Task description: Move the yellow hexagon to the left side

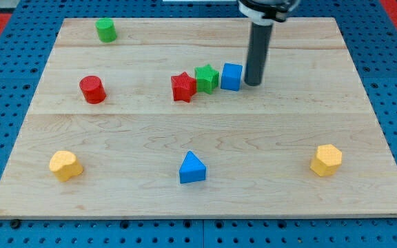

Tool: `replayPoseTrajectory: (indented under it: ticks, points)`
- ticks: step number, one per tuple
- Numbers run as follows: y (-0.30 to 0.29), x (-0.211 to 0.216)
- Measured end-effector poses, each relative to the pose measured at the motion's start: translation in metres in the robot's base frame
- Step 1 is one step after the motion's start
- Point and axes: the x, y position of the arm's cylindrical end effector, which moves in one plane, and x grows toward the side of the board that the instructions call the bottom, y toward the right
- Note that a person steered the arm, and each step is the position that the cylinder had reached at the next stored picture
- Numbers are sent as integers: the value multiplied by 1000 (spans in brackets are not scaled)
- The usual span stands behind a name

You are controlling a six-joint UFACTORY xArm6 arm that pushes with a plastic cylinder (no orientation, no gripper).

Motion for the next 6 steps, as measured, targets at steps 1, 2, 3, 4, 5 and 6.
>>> replayPoseTrajectory:
  ticks: [1, 2, 3, 4, 5, 6]
  points:
    - [92, 28]
    - [124, 86]
    - [131, 129]
    - [144, 157]
    - [110, 164]
    - [94, 168]
